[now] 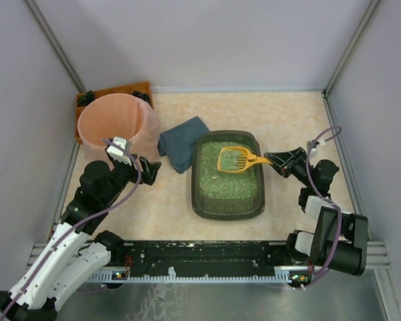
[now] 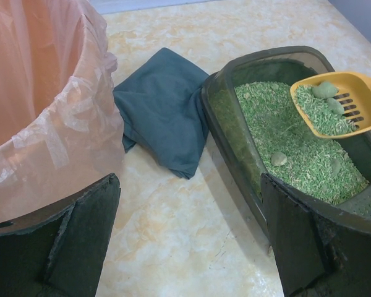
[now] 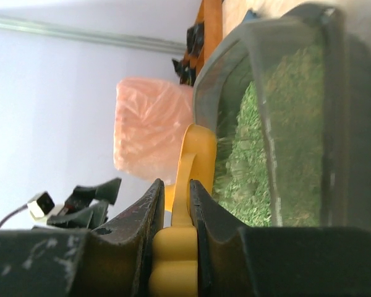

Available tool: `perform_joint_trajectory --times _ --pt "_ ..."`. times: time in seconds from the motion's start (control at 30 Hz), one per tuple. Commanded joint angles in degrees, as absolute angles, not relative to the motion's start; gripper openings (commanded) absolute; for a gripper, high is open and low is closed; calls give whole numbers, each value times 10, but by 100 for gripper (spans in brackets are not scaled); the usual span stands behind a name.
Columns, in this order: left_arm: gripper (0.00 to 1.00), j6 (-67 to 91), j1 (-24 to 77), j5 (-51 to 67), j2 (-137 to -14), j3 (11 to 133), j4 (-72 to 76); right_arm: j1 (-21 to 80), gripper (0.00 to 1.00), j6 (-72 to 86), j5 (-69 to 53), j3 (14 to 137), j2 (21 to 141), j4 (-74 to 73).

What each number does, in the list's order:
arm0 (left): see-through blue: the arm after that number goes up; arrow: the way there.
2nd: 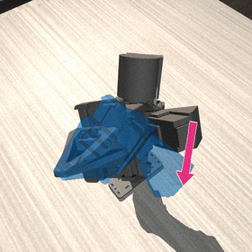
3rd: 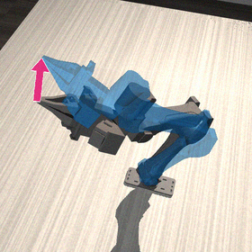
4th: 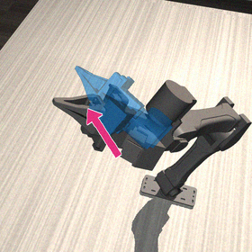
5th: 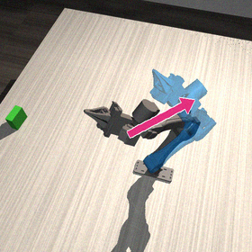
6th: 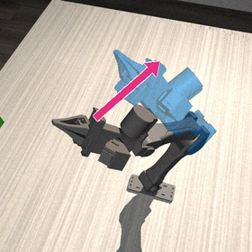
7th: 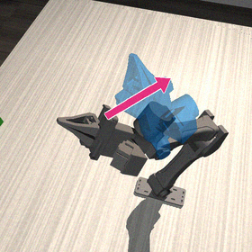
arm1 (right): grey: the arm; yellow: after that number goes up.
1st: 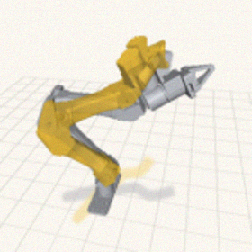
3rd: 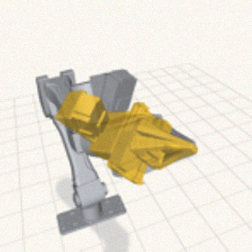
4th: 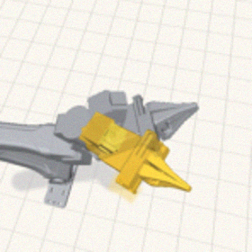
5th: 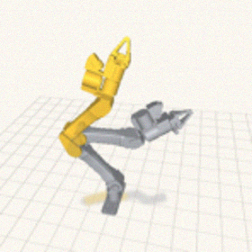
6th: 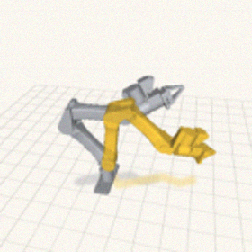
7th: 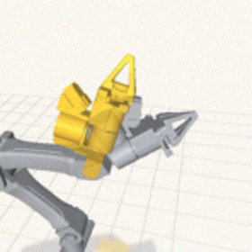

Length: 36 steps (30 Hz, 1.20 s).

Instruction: Clean the litter box

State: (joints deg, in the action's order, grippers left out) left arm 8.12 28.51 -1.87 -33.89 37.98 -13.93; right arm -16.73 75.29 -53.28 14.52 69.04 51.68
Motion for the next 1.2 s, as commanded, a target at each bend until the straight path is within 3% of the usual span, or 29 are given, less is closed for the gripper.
perform_joint_trajectory --times 0.0,0.13,0.27,0.4,0.57,0.73,0.87,1.0,1.17 --pt "98 81 283 -12 -339 376 -120 -136 0 739 -553 167 688 554" --pt "98 86 283 -12 -335 377 -124 -185 0 745 -524 142 678 533" --pt "99 86 283 -8 -341 372 -111 -109 0 739 -521 162 687 558" --pt "98 91 284 2 -354 380 -121 -159 0 741 -499 142 679 538" --pt "98 93 283 3 -346 369 -104 -95 0 724 -515 168 690 537" --pt "98 97 283 -3 -345 374 -115 -164 0 721 -497 136 665 509" --pt "99 95 283 0 -347 367 -101 -99 0 705 -520 160 665 517" --pt "98 96 283 8 -359 380 -119 -158 0 695 -497 144 641 467" --pt "98 97 283 9 -348 368 -101 -103 0 699 -521 167 649 500"
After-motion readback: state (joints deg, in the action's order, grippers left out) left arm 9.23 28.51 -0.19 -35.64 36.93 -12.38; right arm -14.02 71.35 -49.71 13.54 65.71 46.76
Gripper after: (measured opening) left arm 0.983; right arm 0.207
